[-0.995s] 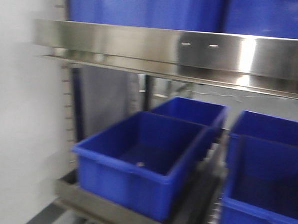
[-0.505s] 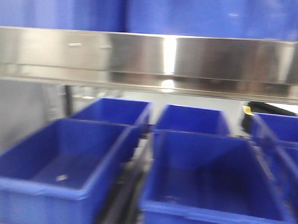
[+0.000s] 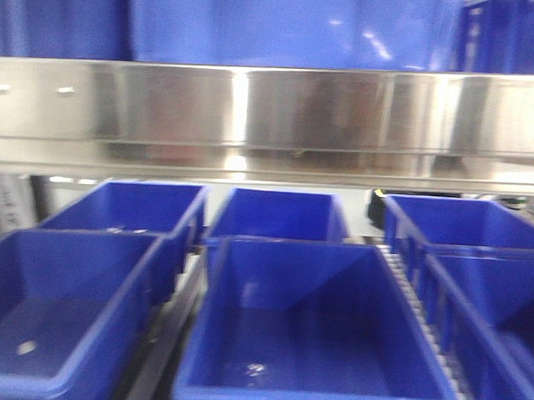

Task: Stack silver trays without gaps
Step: 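Turn and drive to the shelf of blue crates holding the tray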

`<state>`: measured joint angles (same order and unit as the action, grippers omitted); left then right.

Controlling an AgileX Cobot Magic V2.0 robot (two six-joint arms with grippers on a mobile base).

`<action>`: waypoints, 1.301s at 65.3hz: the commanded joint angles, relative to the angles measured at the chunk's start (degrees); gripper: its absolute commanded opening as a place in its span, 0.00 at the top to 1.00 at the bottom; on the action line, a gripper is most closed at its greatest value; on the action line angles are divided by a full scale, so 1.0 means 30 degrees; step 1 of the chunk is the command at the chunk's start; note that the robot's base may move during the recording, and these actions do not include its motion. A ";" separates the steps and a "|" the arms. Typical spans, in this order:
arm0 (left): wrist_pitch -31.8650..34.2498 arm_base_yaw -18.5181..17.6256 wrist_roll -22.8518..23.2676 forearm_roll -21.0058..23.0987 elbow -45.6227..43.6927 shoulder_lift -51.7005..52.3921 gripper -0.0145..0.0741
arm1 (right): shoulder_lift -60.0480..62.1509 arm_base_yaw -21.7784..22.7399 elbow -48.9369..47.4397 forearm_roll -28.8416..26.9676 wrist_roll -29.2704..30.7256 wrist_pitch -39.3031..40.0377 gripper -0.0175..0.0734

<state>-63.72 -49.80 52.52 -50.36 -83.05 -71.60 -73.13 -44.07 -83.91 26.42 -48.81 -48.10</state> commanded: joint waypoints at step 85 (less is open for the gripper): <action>0.5732 0.3932 -0.3358 0.6249 -0.0055 -0.2015 0.85 | -0.3216 0.1911 -0.1190 -0.0662 0.0564 0.2223 0.89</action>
<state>-55.60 -40.67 47.42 -40.77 -83.05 -75.85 -79.66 -39.43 -85.04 26.42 -48.67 -47.31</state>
